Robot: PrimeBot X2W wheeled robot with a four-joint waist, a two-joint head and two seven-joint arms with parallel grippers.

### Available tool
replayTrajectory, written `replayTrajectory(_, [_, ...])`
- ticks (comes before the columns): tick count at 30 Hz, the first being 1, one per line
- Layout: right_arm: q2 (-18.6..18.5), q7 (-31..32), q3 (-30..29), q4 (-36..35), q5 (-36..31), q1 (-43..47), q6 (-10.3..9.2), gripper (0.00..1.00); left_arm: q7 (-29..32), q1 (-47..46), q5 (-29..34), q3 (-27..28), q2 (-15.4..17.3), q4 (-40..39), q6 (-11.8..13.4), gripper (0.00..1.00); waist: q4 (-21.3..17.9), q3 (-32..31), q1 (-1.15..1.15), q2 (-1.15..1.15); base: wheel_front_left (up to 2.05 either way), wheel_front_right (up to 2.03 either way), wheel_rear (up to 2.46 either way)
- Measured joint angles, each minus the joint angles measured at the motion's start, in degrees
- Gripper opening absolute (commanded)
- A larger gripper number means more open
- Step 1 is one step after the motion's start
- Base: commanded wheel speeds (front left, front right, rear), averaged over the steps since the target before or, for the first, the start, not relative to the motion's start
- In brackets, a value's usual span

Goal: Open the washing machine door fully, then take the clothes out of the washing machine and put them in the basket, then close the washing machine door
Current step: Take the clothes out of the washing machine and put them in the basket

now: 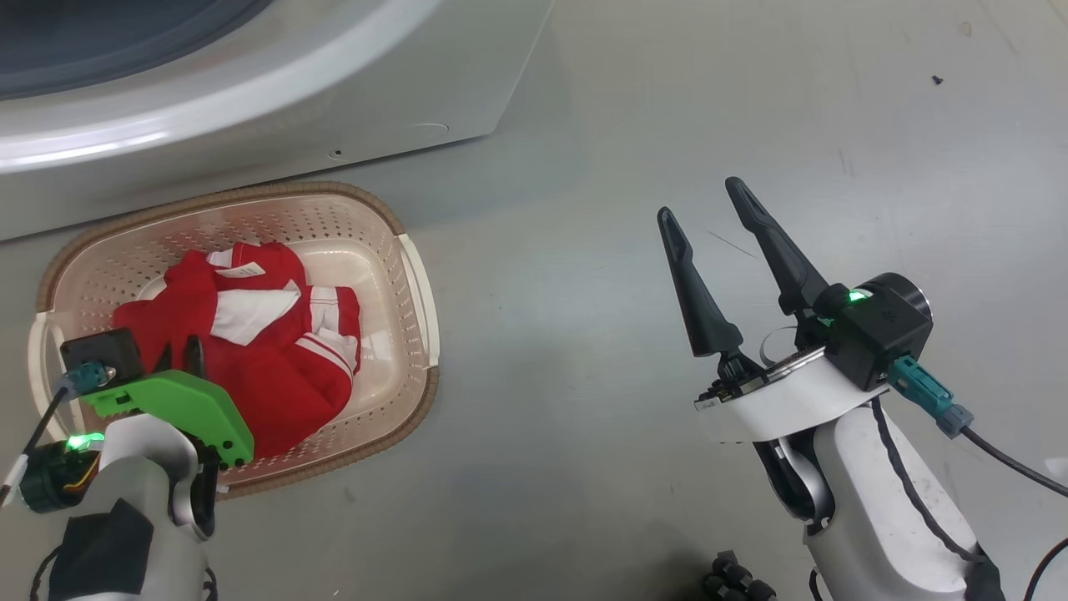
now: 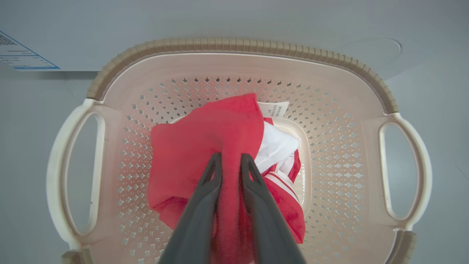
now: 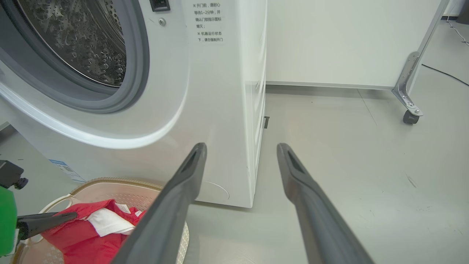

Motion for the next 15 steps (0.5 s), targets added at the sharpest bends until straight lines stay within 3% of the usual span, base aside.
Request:
replayTrajectory(1, [0.00,0.00,0.02,0.11,0.02,-0.04,0.00,1.00,-0.32,-0.25,-0.02,0.05,-0.05,0.64,-0.02,0.84,0.02,-0.07,0.00,0.00,0.00,0.00,0.00])
replayTrajectory(2, [0.00,0.00,0.02,0.29,0.02,-0.06,-0.01,1.00,-0.65,-0.46,-0.16,0.09,-0.12,1.30,-0.07,1.00,0.05,-0.20,0.00,0.00,0.00,0.00,0.00])
replayTrajectory(15, [0.00,0.00,0.25,2.19,0.44,-0.03,-0.10,1.00,-7.82,-0.85,0.62,-0.26,-0.64,4.41,-0.03,1.00,0.68,-3.57,0.00,0.00,0.00,0.00,0.00])
